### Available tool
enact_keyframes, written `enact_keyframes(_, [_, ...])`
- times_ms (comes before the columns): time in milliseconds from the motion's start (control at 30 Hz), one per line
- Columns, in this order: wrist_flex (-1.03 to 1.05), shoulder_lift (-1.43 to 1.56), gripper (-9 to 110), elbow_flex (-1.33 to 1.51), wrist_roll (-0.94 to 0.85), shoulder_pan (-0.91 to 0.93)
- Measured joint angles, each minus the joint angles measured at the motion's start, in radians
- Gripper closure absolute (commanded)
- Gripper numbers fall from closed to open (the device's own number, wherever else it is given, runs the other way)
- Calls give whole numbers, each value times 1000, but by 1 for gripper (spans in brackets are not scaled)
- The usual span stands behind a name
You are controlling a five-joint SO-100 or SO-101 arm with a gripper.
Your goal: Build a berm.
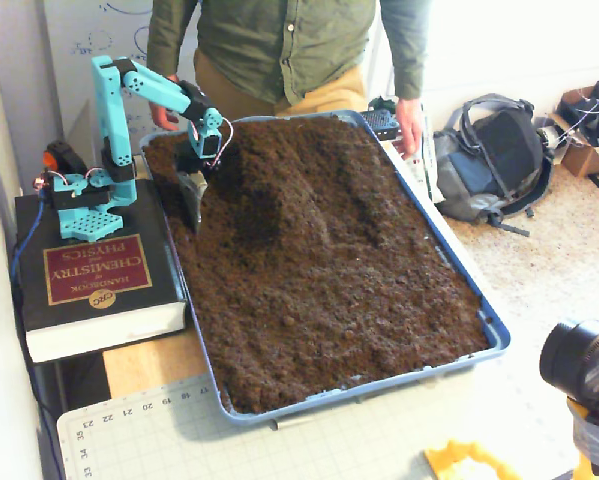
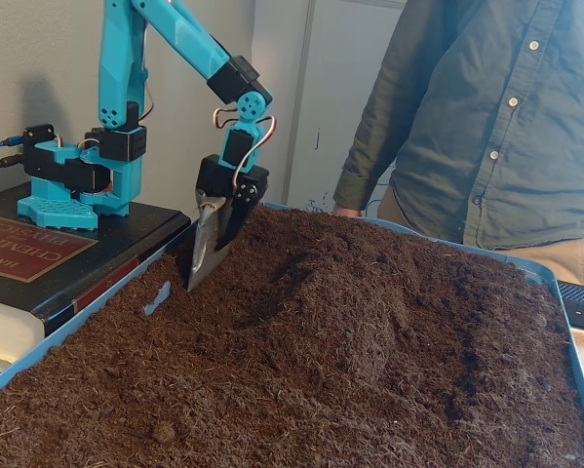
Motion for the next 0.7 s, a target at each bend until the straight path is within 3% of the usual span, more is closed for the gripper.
enact_keyframes(700, [6,-311,101,-468,0,21])
